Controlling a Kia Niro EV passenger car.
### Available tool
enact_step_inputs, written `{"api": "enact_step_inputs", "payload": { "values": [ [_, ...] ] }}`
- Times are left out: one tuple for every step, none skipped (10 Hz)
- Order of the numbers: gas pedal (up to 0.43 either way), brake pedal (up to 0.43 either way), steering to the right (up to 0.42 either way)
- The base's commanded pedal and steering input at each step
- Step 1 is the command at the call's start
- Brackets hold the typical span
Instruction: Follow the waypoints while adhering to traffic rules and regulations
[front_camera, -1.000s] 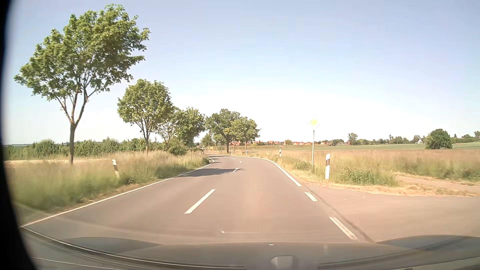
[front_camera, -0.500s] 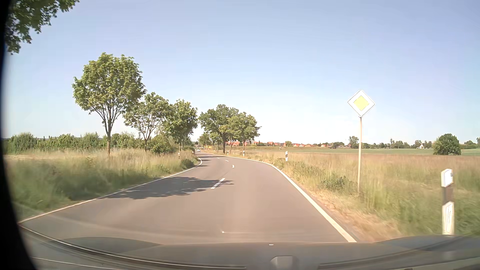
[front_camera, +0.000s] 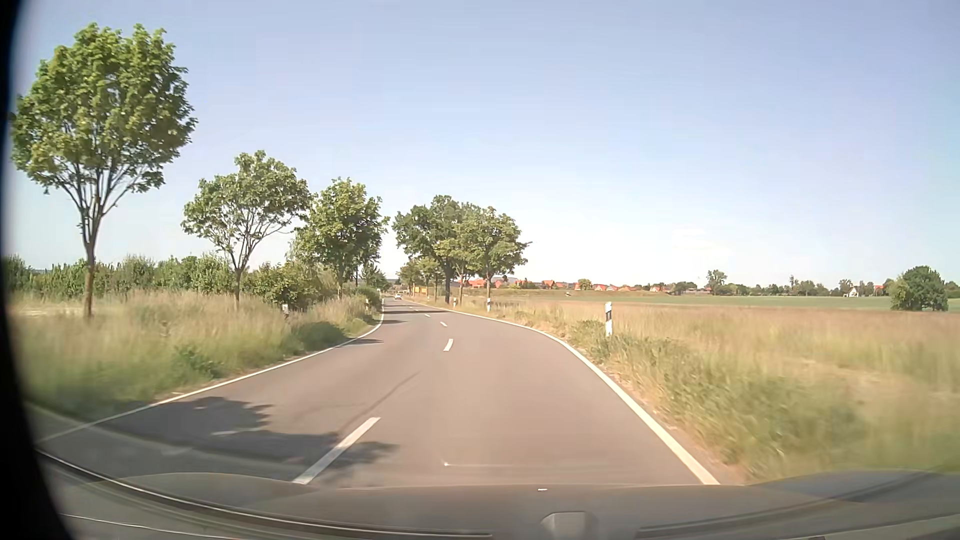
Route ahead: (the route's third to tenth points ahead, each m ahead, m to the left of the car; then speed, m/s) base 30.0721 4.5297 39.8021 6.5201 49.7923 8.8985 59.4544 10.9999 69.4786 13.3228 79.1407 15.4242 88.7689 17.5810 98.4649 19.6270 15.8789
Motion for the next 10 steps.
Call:
{"api": "enact_step_inputs", "payload": {
  "values": [
    [0.138, 0.006, -0.018],
    [0.150, 0.006, -0.022],
    [0.157, 0.006, -0.025],
    [0.169, 0.006, -0.029],
    [0.169, 0.006, -0.030],
    [0.169, 0.006, -0.030],
    [0.189, 0.006, -0.030],
    [0.197, 0.006, -0.030],
    [0.197, 0.006, -0.030],
    [0.197, 0.006, -0.030]
  ]
}}
